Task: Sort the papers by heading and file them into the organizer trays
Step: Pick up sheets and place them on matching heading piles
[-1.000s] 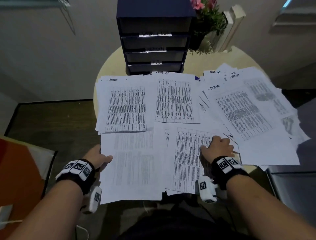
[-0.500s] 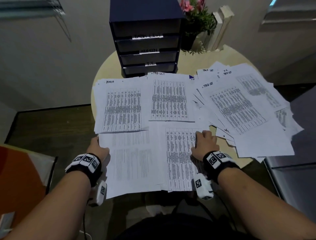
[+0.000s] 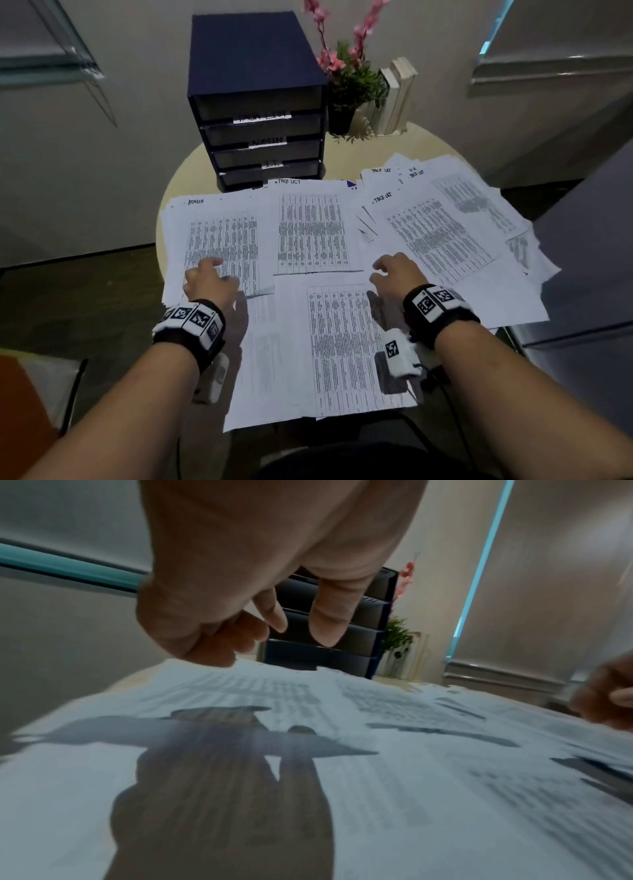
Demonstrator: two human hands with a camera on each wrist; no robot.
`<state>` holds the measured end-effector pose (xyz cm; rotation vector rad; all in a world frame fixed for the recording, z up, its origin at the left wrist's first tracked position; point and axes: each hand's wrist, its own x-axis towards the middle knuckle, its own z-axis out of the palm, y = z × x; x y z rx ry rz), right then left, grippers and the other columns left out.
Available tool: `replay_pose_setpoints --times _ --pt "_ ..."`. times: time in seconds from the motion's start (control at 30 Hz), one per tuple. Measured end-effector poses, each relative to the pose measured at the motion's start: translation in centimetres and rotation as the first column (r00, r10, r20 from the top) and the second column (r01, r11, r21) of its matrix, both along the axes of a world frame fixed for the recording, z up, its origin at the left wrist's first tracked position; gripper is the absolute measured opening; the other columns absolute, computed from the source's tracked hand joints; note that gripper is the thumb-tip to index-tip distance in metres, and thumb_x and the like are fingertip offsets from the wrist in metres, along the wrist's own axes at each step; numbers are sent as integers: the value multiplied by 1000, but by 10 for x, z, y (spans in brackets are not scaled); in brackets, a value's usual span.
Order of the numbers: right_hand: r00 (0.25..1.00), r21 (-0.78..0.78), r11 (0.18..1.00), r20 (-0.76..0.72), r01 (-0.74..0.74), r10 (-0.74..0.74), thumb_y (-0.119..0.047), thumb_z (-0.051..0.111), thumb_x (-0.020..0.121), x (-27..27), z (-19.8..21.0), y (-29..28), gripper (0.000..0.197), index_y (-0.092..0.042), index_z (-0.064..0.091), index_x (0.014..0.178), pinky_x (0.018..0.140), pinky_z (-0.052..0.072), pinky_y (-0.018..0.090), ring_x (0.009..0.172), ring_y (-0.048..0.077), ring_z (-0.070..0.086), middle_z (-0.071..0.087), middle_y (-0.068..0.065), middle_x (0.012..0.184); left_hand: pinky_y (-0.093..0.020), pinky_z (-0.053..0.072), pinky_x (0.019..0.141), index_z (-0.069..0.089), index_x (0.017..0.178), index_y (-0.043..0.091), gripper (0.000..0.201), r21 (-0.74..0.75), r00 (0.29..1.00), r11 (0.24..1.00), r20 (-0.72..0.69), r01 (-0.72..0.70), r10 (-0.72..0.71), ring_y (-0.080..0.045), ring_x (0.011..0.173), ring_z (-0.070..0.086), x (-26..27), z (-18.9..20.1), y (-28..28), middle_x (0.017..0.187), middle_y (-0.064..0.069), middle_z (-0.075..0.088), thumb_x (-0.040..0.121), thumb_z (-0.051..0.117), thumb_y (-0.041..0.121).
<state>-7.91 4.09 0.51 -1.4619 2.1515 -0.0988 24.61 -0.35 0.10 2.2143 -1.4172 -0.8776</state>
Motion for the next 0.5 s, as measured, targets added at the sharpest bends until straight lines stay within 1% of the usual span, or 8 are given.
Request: replay_pose_setpoints --times 0.13,0.2,0.27,0.33,0.37,0.43,0.47,0.5 --pt "999 28 999 -42 23 -21 -33 58 93 -46 5 -6 31 -20 64 120 97 48 41 117 28 54 51 9 132 -32 42 97 54 129 14 40 6 972 985 -168 170 -166 -26 114 55 -52 2 -8 127 -9 52 91 64 19" --pt "997 40 998 -54 50 -48 -33 58 92 -73 5 -9 31 -19 64 120 97 48 42 118 30 54 51 11 134 -35 48 95 55 128 15 37 26 940 979 -287 202 -187 -25 107 61 -82 0 -9 122 -6 58 92 62 21" --pt "995 34 997 -68 75 -73 -32 58 92 -102 5 -14 30 -19 65 118 96 49 43 119 32 54 53 12 134 -37 56 82 55 126 13 35 48 892 978 -421 201 -163 -26 96 68 -114 -1 -11 111 -10 65 92 61 18" --pt "992 28 995 -79 97 -94 -34 57 93 -133 4 -20 28 -19 66 115 97 48 45 120 34 52 53 14 134 -31 54 65 55 124 12 31 85 853 973 -503 214 -143 -25 89 69 -148 0 -12 103 -13 68 93 59 13" --pt "991 16 994 -78 106 -104 -34 58 93 -146 3 -23 27 -19 67 114 98 48 45 120 35 51 52 15 133 -33 55 65 56 121 11 27 115 838 967 -529 227 -133 -25 87 67 -164 1 -13 101 -14 68 94 59 12" --pt "989 -13 991 -67 130 -130 -32 59 92 -180 0 -34 28 -18 68 115 98 48 45 118 35 53 53 15 130 -36 57 73 58 108 10 13 165 814 954 -569 252 -116 -26 79 63 -204 2 -15 93 -15 64 95 58 9" --pt "989 -33 990 -56 135 -136 -31 60 92 -194 -2 -40 29 -17 68 116 98 49 44 117 34 55 53 15 129 -32 56 68 56 99 9 5 185 800 949 -591 257 -101 -25 73 61 -223 4 -16 88 -15 59 95 57 6" --pt "990 -45 990 -40 136 -138 -30 60 91 -209 -5 -47 31 -16 68 117 98 49 44 116 33 56 53 15 129 -28 54 59 54 92 9 7 207 788 947 -611 247 -72 -23 66 58 -241 7 -17 83 -15 55 96 55 3"
